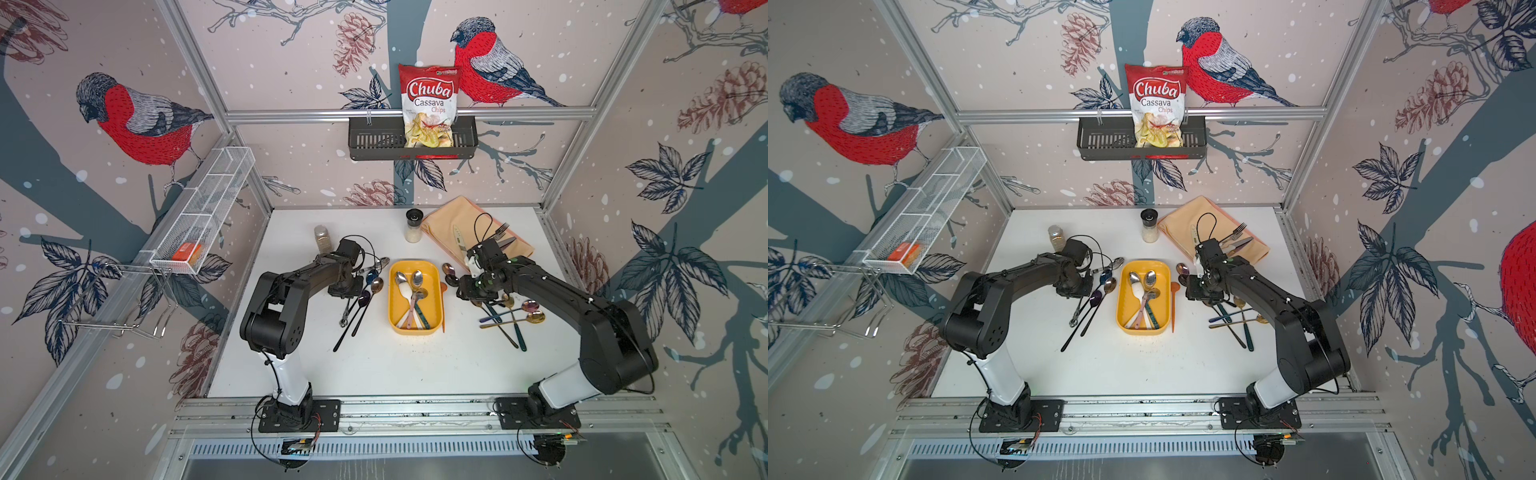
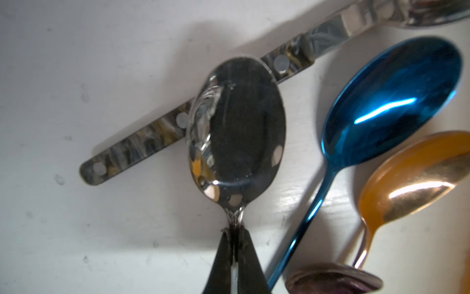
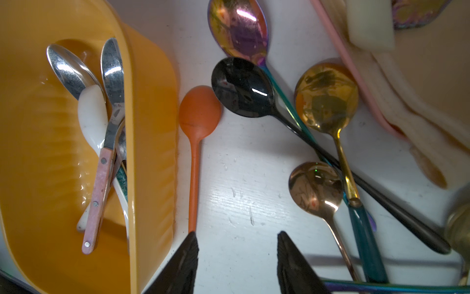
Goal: Put the spoon into the storage box
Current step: Pick up the spoon from the center of the board, then place the spoon in the storage box.
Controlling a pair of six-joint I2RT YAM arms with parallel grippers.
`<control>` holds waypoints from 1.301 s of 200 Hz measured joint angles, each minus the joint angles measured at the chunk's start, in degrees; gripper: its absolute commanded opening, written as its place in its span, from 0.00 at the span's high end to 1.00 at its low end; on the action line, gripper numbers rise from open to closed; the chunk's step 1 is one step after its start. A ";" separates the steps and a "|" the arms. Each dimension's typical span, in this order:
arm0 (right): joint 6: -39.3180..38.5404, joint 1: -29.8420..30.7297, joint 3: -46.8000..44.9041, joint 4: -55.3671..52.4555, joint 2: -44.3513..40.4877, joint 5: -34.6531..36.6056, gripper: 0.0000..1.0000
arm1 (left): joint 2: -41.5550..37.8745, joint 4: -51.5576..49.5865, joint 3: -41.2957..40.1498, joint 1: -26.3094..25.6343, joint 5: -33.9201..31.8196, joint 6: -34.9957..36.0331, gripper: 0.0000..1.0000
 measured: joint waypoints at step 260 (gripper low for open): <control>0.02 1.14 0.70 0.09 -0.09 0.24 0.48 | -11.34 -5.49 13.62 -12.09 12.48 -20.72 1.00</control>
